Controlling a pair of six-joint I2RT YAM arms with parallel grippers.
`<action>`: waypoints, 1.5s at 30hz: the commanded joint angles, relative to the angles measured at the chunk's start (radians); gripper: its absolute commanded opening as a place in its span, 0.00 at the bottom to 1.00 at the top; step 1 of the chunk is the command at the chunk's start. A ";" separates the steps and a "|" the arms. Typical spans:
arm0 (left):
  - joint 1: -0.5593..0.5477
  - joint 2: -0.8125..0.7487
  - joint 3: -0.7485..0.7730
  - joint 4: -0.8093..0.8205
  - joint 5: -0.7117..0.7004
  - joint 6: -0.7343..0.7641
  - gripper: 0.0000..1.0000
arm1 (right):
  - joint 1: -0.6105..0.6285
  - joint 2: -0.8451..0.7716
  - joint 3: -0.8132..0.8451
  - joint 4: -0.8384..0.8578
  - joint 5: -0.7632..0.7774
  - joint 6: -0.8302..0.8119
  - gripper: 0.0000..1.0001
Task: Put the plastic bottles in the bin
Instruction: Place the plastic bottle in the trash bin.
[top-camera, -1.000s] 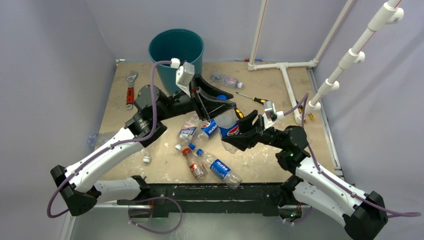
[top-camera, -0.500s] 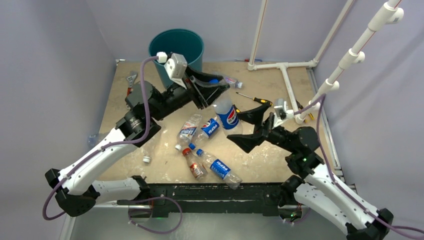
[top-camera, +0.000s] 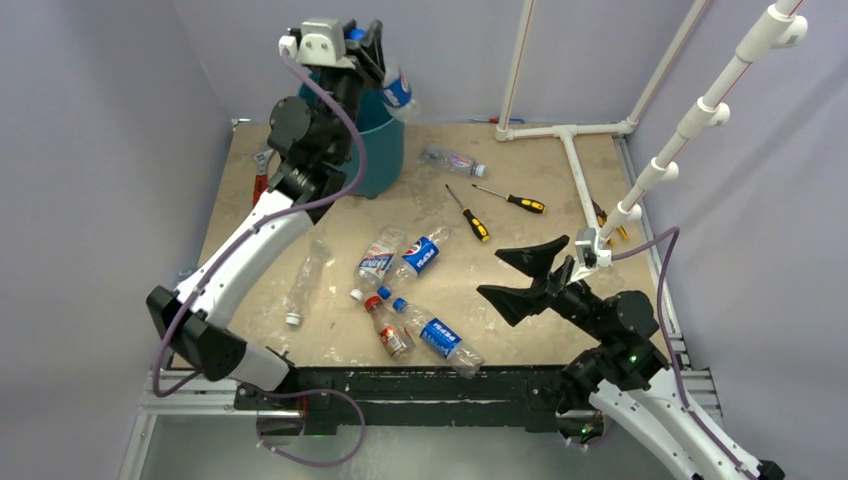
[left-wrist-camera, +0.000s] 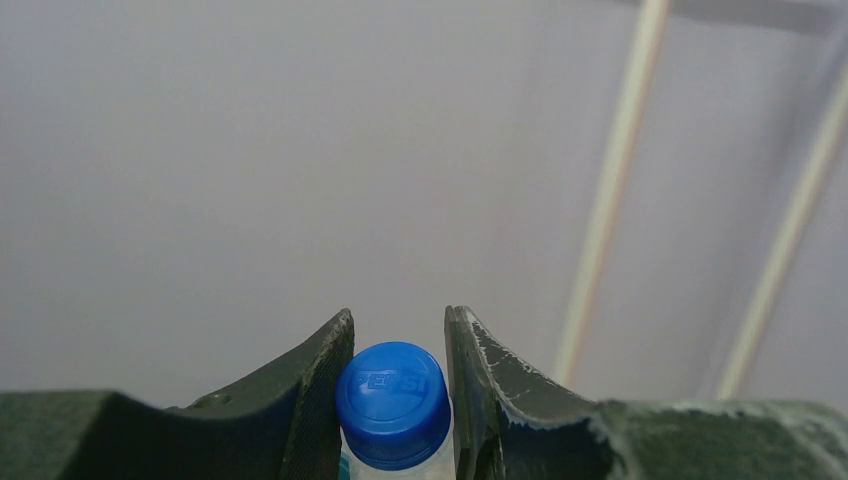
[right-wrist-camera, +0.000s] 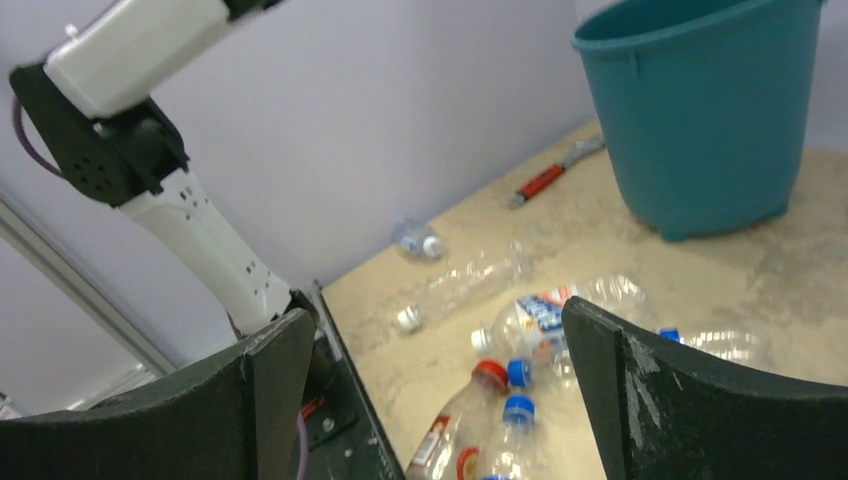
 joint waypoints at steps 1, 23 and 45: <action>0.062 0.096 0.144 0.185 -0.114 0.099 0.00 | 0.003 -0.034 -0.017 -0.035 0.053 0.034 0.99; 0.204 0.450 0.194 0.074 -0.148 0.091 0.00 | 0.002 -0.021 -0.082 -0.039 0.062 -0.011 0.98; 0.204 -0.148 -0.135 -0.434 -0.072 -0.489 0.99 | 0.003 0.130 -0.076 0.074 0.054 0.029 0.98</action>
